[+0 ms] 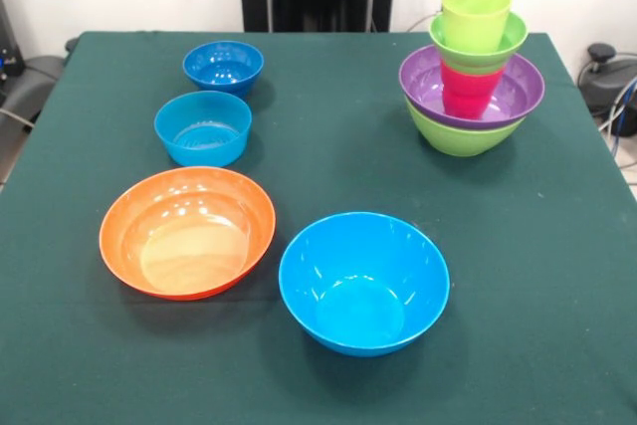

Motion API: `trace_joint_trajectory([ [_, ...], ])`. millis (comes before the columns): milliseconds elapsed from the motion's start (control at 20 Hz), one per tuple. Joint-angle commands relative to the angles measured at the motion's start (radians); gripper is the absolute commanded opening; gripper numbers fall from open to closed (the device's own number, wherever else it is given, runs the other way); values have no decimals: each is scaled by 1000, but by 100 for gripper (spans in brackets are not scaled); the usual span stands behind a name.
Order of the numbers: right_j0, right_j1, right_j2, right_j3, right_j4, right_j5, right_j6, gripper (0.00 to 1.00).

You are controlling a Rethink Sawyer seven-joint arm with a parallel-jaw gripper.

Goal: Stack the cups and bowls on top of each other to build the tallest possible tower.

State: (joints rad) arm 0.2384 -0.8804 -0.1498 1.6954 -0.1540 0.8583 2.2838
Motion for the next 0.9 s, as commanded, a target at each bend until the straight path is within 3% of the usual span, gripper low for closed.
trace_joint_trajectory([
  [50,56,78,-33,33,-2,19,252,0],
  [900,137,140,-76,31,112,-49,263,0],
])
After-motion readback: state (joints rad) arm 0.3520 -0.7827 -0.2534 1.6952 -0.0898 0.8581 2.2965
